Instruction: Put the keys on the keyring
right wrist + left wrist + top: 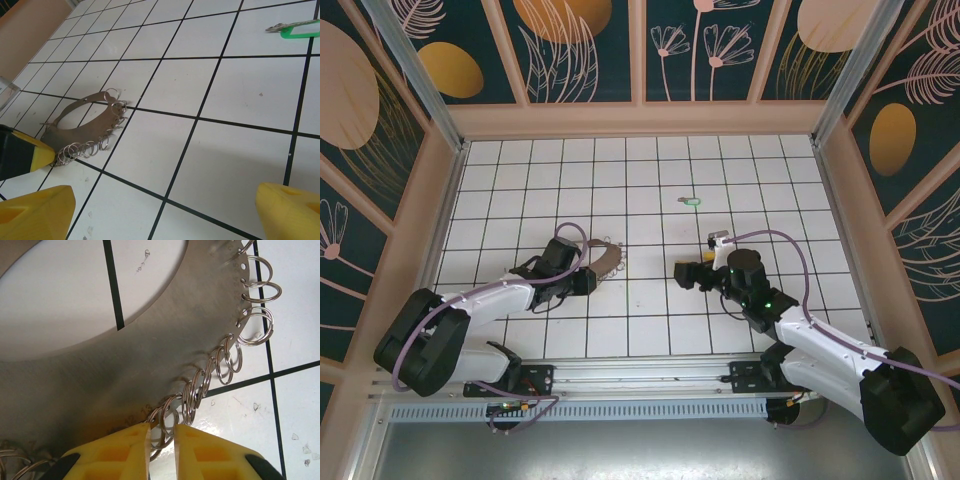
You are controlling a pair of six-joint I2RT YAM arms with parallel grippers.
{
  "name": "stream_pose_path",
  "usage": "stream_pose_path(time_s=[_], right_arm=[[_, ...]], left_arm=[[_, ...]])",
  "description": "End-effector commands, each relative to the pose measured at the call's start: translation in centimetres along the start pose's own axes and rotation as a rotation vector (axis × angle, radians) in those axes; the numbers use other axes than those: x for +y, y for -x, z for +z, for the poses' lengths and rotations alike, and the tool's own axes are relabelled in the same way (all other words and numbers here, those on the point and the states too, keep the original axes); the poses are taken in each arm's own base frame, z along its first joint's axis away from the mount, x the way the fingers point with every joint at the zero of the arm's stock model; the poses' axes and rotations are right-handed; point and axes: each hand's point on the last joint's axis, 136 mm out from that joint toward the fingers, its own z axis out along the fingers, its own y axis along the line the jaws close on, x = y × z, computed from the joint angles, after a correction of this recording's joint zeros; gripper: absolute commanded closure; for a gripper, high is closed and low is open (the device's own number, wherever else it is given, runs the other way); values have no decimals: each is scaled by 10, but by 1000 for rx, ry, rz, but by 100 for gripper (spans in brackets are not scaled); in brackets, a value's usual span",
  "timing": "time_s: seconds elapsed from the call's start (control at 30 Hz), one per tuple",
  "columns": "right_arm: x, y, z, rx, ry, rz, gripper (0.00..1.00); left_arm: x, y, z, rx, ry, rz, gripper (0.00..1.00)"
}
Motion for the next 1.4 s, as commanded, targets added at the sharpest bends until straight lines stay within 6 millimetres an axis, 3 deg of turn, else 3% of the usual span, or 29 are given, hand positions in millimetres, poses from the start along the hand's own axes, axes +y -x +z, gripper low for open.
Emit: stream_pose_path(time_s=[0.0,0.33,0.67,1.1,1.37], right_arm=[[2,7,-3,-37,1,-24,7],[6,8,1,-34,20,-26,5],[6,6,0,-37,28,-34,1],[2,4,-2,-45,12,-44,1],[3,5,-2,-48,16,-45,1]], left_arm=[[0,1,-6,-7,15,-3,80],[5,6,-33,-65,52,-25,78],[21,-2,-22,-49,117,-60,80],[16,-1,-8,-17,98,-52,84],[11,4,-15,-26,88,-45,85]])
